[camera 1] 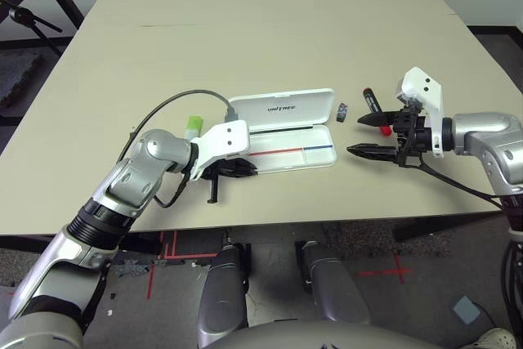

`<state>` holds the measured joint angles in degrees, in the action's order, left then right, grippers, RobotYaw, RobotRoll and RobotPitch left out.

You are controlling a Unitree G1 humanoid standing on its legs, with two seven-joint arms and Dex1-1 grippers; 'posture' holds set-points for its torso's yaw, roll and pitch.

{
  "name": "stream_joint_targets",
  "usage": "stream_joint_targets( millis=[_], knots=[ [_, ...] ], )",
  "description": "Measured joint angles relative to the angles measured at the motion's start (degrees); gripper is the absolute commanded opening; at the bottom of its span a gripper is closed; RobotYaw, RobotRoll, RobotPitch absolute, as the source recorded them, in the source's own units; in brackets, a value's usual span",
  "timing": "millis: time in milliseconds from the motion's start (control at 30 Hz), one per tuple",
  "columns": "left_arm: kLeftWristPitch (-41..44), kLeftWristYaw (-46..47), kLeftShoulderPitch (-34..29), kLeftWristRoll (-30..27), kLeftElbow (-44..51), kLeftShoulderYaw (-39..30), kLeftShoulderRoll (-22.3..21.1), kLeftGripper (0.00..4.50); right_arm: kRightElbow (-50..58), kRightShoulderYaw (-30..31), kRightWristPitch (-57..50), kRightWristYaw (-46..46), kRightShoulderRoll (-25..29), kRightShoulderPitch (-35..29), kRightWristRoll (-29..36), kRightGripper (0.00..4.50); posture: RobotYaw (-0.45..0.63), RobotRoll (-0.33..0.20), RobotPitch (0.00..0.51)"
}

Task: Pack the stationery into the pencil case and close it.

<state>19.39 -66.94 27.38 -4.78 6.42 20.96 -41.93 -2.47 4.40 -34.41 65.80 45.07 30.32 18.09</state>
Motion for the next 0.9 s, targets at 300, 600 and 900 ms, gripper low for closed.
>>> stream_joint_targets(
  millis=[300, 600, 900],
  knots=[
    [-0.67, 0.43, -0.76, 1.59, -0.11, -0.03, 0.18, 2.61, -0.01, 0.6, -0.17, 1.49, 0.19, 0.12, -0.09, 4.5, -0.1, 0.0, 0.175],
    [0.98, 0.27, -3.29, -0.74, 7.52, -3.1, -2.1, 4.47, -0.64, 0.6, -0.17, 1.97, 0.86, 0.67, -0.14, 4.5, -0.1, 0.0, 0.173],
    [6.27, 0.55, -3.47, -9.89, 14.05, -12.16, -3.29, 4.47, -0.92, -1.88, -2.61, 2.34, 1.63, 1.03, 3.03, 4.5, -0.09, 0.0, 0.17]
  ],
)
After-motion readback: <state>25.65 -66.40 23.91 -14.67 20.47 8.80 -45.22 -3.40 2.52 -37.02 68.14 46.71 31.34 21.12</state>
